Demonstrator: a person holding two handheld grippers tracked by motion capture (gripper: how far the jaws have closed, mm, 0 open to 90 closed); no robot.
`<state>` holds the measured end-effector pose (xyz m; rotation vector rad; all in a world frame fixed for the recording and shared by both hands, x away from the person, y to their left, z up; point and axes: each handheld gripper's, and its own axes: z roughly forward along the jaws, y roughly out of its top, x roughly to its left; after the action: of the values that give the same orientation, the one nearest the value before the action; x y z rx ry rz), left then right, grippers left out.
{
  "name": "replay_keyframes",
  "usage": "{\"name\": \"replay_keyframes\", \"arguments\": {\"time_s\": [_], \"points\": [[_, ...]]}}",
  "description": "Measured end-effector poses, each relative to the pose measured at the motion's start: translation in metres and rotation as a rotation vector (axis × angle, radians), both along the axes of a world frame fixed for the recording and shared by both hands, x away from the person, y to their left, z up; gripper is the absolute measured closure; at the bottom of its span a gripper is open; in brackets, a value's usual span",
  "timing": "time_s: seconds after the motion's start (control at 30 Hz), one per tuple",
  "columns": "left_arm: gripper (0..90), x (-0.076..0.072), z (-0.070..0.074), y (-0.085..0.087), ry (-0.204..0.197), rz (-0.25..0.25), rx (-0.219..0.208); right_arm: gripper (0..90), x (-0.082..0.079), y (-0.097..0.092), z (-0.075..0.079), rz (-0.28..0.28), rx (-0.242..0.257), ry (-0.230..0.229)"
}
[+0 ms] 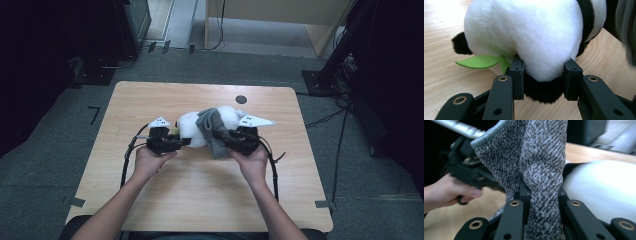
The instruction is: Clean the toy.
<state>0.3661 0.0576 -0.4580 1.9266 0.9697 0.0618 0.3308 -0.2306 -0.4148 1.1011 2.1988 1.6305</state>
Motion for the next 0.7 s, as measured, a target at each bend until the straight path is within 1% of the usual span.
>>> {"name": "replay_keyframes", "arguments": {"time_s": [0.1, 0.17, 0.23, 0.27, 0.3, 0.33, 0.37, 0.43, 0.47, 0.53, 0.57, 0.67, 0.7], "points": [[61.2, -0.002, 0.001, -0.002, 0.006, -0.002, -0.006, 77.3, -0.005, 0.028, -0.007, 0.075, -0.012, 0.003], [61.2, -0.002, 0.001, -0.003, 0.009, -0.006, -0.01, 77.3, -0.006, 0.041, -0.013, 0.109, -0.01, 0.006], [61.3, -0.003, 0.001, -0.004, 0.018, -0.011, -0.02, 77.3, -0.005, 0.051, -0.022, 0.131, -0.024, 0.022], [61.4, -0.003, 0.001, -0.004, 0.018, -0.016, -0.017, 77.2, -0.004, 0.054, -0.027, 0.127, -0.046, 0.031], [61.7, -0.003, 0.001, -0.004, 0.019, -0.02, -0.01, 77.2, -0.002, 0.054, -0.033, 0.122, -0.051, 0.035], [62.0, -0.003, 0.001, -0.004, 0.019, -0.02, -0.01, 77.2, -0.001, 0.052, -0.039, 0.115, -0.044, 0.038], [62.2, -0.003, 0.0, -0.003, 0.024, -0.023, -0.003, 77.6, 0.002, 0.048, -0.045, 0.098, -0.058, 0.038], [62.3, -0.002, -0.001, -0.004, 0.028, -0.025, 0.0, 77.8, 0.004, 0.041, -0.051, 0.104, -0.048, 0.039], [62.3, -0.001, -0.001, -0.004, 0.027, -0.027, 0.002, 77.7, 0.003, 0.039, -0.053, 0.098, -0.061, 0.034], [62.5, -0.001, 0.0, -0.003, 0.021, -0.031, 0.007, 77.7, 0.0, 0.038, -0.052, 0.09, -0.116, 0.004], [62.5, -0.001, 0.001, -0.002, 0.018, -0.035, 0.01, 77.6, -0.001, 0.037, -0.052, 0.086, -0.131, 0.0], [62.6, 0.0, 0.003, 0.001, 0.006, -0.034, 0.013, 77.1, 0.001, 0.028, -0.052, 0.069, -0.14, 0.01], [62.7, 0.001, 0.004, 0.002, 0.012, -0.032, 0.008, 77.1, 0.002, 0.025, -0.053, 0.057, -0.141, 0.012]]}}
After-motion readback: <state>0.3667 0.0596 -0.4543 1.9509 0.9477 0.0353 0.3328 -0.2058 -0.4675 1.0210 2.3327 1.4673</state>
